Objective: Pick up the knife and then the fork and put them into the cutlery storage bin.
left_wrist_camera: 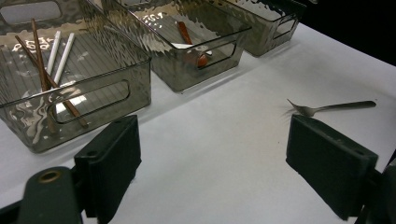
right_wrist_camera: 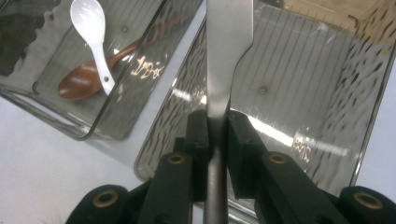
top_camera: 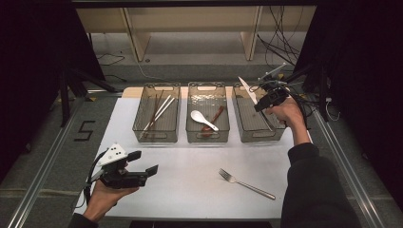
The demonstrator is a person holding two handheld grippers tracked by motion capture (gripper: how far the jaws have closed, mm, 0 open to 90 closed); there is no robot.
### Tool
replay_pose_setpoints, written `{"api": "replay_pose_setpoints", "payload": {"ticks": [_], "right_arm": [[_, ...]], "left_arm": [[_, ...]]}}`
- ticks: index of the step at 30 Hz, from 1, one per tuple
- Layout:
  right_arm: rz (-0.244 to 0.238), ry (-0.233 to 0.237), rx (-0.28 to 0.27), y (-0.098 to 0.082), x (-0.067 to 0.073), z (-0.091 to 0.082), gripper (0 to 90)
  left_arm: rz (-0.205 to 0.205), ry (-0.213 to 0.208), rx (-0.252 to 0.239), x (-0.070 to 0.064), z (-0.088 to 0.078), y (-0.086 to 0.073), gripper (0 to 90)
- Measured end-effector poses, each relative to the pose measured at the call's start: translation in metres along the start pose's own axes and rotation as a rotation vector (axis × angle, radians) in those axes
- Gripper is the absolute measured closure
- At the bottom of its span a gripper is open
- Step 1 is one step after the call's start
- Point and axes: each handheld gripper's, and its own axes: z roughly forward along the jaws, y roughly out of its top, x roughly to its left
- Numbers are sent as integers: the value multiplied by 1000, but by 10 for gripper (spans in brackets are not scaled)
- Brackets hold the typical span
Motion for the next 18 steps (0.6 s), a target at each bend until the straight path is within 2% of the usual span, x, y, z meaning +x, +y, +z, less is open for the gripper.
{"api": "replay_pose_setpoints", "payload": {"ticks": [10,15,18], "right_arm": [[19,-21,-8,5,-3,7,806],[29,-28,-29,8,-3,9,806],[47,-37,-32,9,-6,12,805]], "left_arm": [[2,-4,2,-1,0,0,171],[9,-5,7,-1,1,0,171],[9,-5,5,-1,1,0,171]]}}
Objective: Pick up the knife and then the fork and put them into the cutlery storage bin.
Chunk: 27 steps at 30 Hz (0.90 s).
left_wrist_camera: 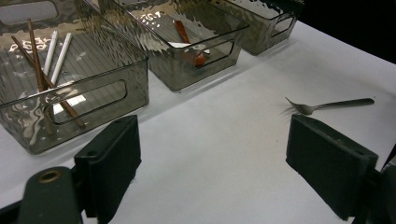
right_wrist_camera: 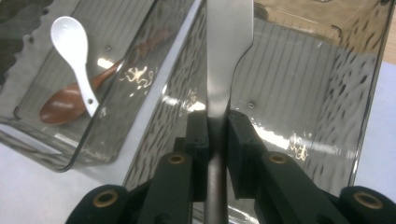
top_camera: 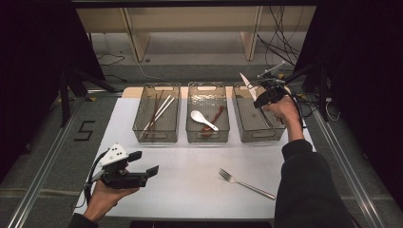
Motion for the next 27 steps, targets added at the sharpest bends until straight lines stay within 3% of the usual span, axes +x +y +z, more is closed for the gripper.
{"api": "replay_pose_setpoints", "payload": {"ticks": [27], "right_arm": [[33,-37,12,4,-3,21,802]], "left_arm": [[11,-4,3,-2,1,0,172]]}}
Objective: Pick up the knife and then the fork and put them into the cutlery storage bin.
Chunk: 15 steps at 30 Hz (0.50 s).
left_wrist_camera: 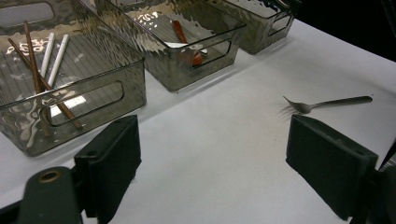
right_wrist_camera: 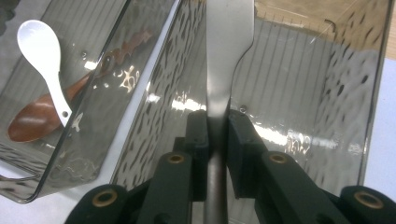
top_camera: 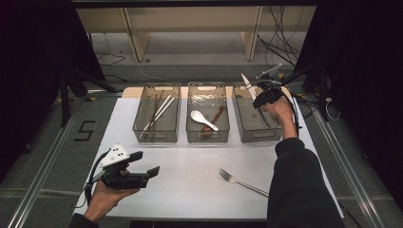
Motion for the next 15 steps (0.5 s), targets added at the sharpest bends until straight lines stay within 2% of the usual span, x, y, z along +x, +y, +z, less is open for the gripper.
{"api": "replay_pose_setpoints", "payload": {"ticks": [5,8,10,15], "right_arm": [[4,-10,5,1,3,5,789],[2,-8,-13,2,4,6,761],[3,4,-5,3,6,6,649],[-13,45,-12,1,9,1,551]], "left_arm": [[3,0,0,-1,0,0,171],[1,0,-1,0,0,0,171],[-1,-1,1,0,0,0,171],[0,-1,2,0,0,0,172]]}}
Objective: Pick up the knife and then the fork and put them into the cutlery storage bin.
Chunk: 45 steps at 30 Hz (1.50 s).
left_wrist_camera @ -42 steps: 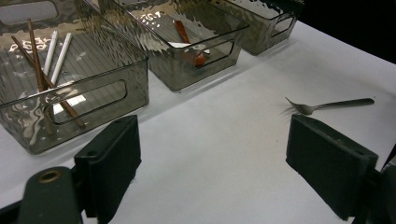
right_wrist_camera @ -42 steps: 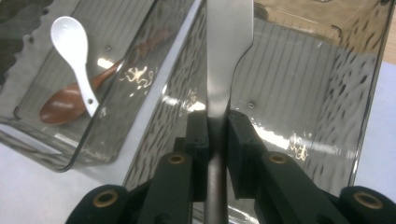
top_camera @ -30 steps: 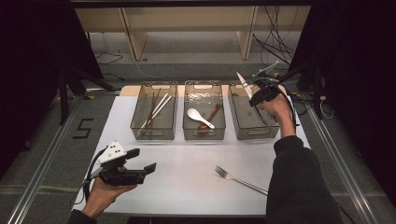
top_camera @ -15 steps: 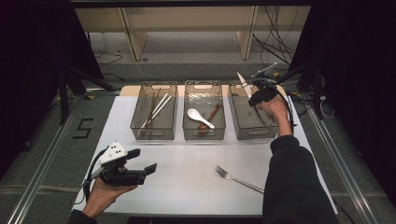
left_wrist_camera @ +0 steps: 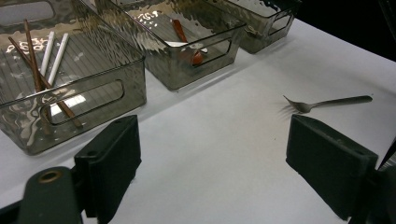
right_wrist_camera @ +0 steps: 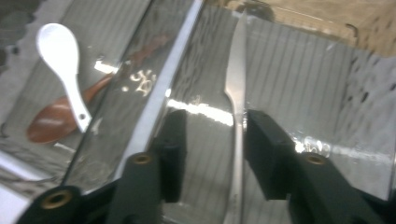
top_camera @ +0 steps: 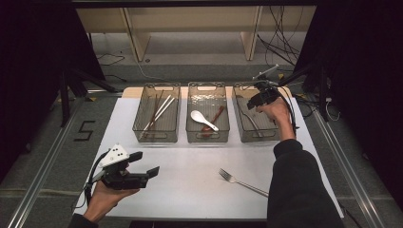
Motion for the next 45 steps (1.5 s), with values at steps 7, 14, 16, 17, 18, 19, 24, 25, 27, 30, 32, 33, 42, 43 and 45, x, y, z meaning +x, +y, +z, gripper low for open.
{"api": "replay_pose_setpoints", "payload": {"ticks": [7,14,16,17,18,19,24,25,27,30,32,33,42,43,45], "right_arm": [[-82,35,-30,-7,15,-17,417],[-153,126,-79,-32,31,-39,364],[-166,138,-84,-40,34,-43,348],[-174,140,-92,-43,36,-45,339],[-180,152,-99,-47,37,-48,332],[-187,163,-104,-51,40,-49,324],[-245,182,-108,-72,56,-55,290],[-253,187,-108,-77,59,-56,289],[-273,196,-106,-86,64,-56,285],[-293,208,-106,-99,70,-57,282],[-292,233,-113,-107,73,-58,282],[-300,237,-108,-110,74,-57,282],[-331,253,-54,-133,86,-52,279],[-337,249,-42,-135,88,-50,277],[-347,239,-21,-138,91,-47,275]], "left_arm": [[0,3,1,0,0,0,170],[2,5,0,0,0,0,170],[1,5,2,0,0,0,170],[2,6,3,0,0,0,170],[2,6,4,0,1,0,170],[3,6,4,1,1,0,170],[-3,9,-4,1,0,-1,169],[-3,8,-3,1,0,-1,169],[-9,2,-1,1,0,-1,168],[-15,1,-5,2,0,-1,168],[-13,5,-3,3,0,-2,168],[-12,6,-2,3,0,-2,168],[-8,8,-2,2,-1,-2,167],[-6,8,-2,2,-1,-2,167],[-7,8,-7,2,-2,-2,167]]}}
